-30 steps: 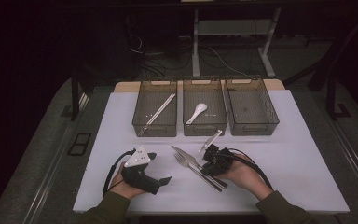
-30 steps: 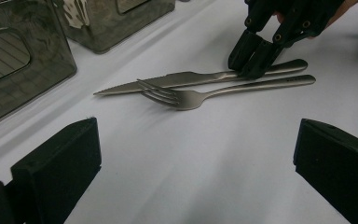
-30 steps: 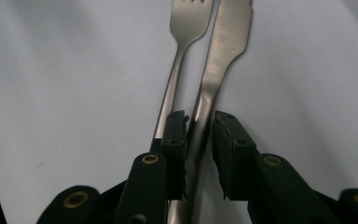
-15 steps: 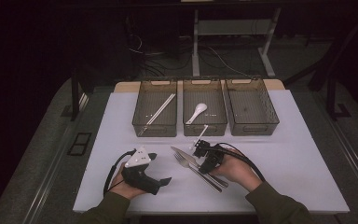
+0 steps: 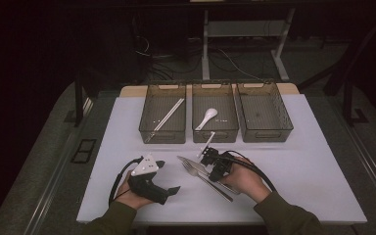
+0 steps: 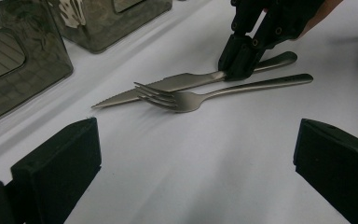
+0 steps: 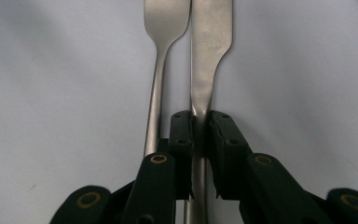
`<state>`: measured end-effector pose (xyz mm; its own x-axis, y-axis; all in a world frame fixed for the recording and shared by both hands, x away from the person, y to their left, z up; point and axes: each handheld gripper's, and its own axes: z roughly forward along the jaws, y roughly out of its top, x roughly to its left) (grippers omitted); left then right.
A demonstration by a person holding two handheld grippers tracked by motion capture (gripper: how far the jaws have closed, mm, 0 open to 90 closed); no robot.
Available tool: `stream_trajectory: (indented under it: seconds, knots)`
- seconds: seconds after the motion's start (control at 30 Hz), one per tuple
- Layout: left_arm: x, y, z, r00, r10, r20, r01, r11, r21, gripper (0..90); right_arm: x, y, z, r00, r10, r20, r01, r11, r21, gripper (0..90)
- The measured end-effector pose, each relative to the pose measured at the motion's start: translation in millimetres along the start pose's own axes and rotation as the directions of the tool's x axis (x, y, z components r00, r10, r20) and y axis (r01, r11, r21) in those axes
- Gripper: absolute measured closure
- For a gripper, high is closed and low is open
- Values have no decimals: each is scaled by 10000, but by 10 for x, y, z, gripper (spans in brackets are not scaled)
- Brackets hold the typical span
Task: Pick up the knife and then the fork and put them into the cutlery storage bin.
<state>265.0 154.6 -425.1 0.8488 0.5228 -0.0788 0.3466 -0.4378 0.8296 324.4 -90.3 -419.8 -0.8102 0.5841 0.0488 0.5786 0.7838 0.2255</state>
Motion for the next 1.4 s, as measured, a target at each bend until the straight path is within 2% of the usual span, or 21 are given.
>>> stream_trajectory:
  seconds: [0.2, 0.3, 0.53, 0.67, 1.0, 1.13, 1.37, 1.4]
  knots:
    - [2, 0, -3, 10000, 18, 13, -18, 10000, -4, 0, -78, -86, -13, 9990, -42, -440, 16, 9982, -593, 797]
    - [2, -1, -3, 10000, 4, 14, -4, 10000, -12, 0, -131, -138, -30, 9982, 114, -590, -166, 9960, -883, 797]
    - [1, 0, -3, 10000, 25, 7, -25, 10000, -8, 0, -250, -283, -121, 9919, 245, -1247, -472, 9820, -1828, 796]
    - [5, -4, -1, 10000, -44, 43, 44, 10000, -33, 0, -309, -404, -168, 9853, 214, -1694, -653, 9640, -2577, 796]
    - [20, -15, -7, 9997, -66, 220, 70, 9998, -160, 0, -448, -569, -253, 9806, 269, -1940, -956, 9302, -3545, 796]
    - [24, -20, -3, 9996, -125, 266, 132, 9996, -256, 0, -489, -613, -310, 9792, 261, -2011, -1063, 9107, -3992, 796]
    - [28, -20, -6, 9996, -131, 264, 138, 9996, -265, 0, -616, -697, -489, 9766, 544, -2081, -1492, 8683, -4730, 801]
    - [28, -22, -4, 9996, -139, 264, 146, 9995, -263, 0, -640, -707, -508, 9757, 579, -2111, -1539, 8671, -4737, 801]
